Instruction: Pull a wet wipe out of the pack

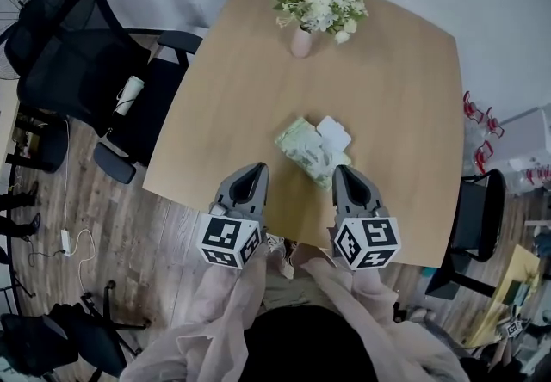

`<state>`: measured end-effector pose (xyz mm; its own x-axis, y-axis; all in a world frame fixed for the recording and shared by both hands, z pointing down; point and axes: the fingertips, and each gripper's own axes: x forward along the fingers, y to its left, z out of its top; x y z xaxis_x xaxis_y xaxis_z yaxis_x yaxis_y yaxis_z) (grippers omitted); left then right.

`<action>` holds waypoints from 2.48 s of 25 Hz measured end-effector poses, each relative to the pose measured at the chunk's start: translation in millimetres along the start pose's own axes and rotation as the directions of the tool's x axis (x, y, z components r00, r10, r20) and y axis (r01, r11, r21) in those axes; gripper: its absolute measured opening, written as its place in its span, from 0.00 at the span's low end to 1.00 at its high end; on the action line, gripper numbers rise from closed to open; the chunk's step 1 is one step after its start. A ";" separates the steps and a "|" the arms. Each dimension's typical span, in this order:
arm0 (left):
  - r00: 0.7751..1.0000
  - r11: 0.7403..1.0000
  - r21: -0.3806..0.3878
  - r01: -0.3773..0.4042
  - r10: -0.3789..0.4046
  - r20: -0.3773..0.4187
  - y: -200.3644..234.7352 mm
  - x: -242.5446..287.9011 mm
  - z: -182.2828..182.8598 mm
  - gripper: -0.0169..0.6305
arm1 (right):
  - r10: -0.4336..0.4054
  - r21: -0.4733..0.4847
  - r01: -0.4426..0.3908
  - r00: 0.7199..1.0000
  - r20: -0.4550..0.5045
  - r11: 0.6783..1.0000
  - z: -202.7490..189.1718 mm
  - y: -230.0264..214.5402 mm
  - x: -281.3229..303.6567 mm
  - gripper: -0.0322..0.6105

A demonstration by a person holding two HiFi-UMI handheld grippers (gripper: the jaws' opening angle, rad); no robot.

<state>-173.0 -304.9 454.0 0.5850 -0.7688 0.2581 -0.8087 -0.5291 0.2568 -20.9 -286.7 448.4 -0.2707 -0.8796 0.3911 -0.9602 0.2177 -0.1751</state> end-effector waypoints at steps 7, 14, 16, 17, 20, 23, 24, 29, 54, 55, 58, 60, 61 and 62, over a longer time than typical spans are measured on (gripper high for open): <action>0.999 1.000 -0.024 -0.002 0.001 -0.045 -2.8 15.1 -16.4 0.04 | 0.039 0.011 -0.038 0.997 -0.068 0.999 -16.2 -2.4 18.6 0.17; 0.996 0.998 -0.055 -0.032 0.027 -0.088 5.7 30.3 -32.4 0.04 | 0.084 0.000 -0.085 0.984 -0.157 0.996 -35.2 -2.6 45.1 0.28; 0.995 0.997 -0.064 -0.041 0.034 -0.098 8.2 34.5 -36.4 0.04 | 0.091 -0.006 -0.094 0.981 -0.173 0.996 -37.7 -3.5 53.0 0.29; 0.994 0.997 -0.067 -0.044 0.037 -0.103 9.2 36.5 -38.2 0.04 | 0.095 -0.009 -0.098 0.979 -0.178 0.995 -38.5 -3.9 56.6 0.29; 0.992 0.996 -0.075 -0.055 0.046 -0.115 11.4 41.2 -43.6 0.04 | 0.095 -0.031 -0.103 0.977 -0.189 0.994 -40.3 -6.3 65.3 0.30; 0.990 0.994 -0.085 -0.071 0.060 -0.127 14.1 42.9 -49.3 0.04 | 0.105 -0.054 -0.118 0.973 -0.208 0.991 -44.6 -6.3 71.3 0.31; 0.989 0.993 -0.088 -0.077 0.065 -0.130 15.0 43.1 -51.3 0.04 | 0.110 -0.054 -0.124 0.970 -0.215 0.991 -46.8 -6.0 73.0 0.31; 0.986 0.990 -0.101 -0.099 0.084 -0.146 17.5 43.7 -59.6 0.04 | 0.122 -0.051 -0.140 0.960 -0.253 0.989 -58.3 -6.6 81.3 0.31; 0.983 0.989 -0.097 -0.111 0.095 -0.155 18.5 47.8 -58.2 0.04 | 0.126 -0.055 -0.146 0.953 -0.275 0.988 -63.5 -9.4 86.4 0.09; 0.983 0.989 -0.095 -0.109 0.093 -0.155 18.7 47.6 -57.7 0.04 | 0.124 -0.055 -0.144 0.954 -0.273 0.988 -63.0 -9.5 86.0 0.09; 0.984 0.991 -0.088 -0.102 0.087 -0.156 18.6 46.7 -56.5 0.04 | 0.117 -0.055 -0.137 0.956 -0.268 0.989 -61.0 -10.0 84.8 0.09; 0.984 0.991 -0.084 -0.101 0.088 -0.154 19.0 45.3 -55.1 0.04 | 0.114 -0.057 -0.133 0.958 -0.263 0.989 -59.4 -9.9 84.4 0.08; 0.984 0.991 -0.082 -0.102 0.089 -0.151 19.3 44.4 -54.1 0.04 | 0.113 -0.057 -0.131 0.959 -0.260 0.990 -58.4 -9.8 84.1 0.08; 0.985 0.991 -0.081 -0.103 0.090 -0.149 19.5 43.5 -53.0 0.04 | 0.112 -0.056 -0.130 0.960 -0.257 0.990 -57.2 -9.5 83.6 0.08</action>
<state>-160.0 -329.7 519.6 0.5126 -0.7510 0.4163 -0.8569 -0.4166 0.3035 -38.3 -338.2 534.4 -0.3848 -0.7116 0.5878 -0.9191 0.3539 -0.1732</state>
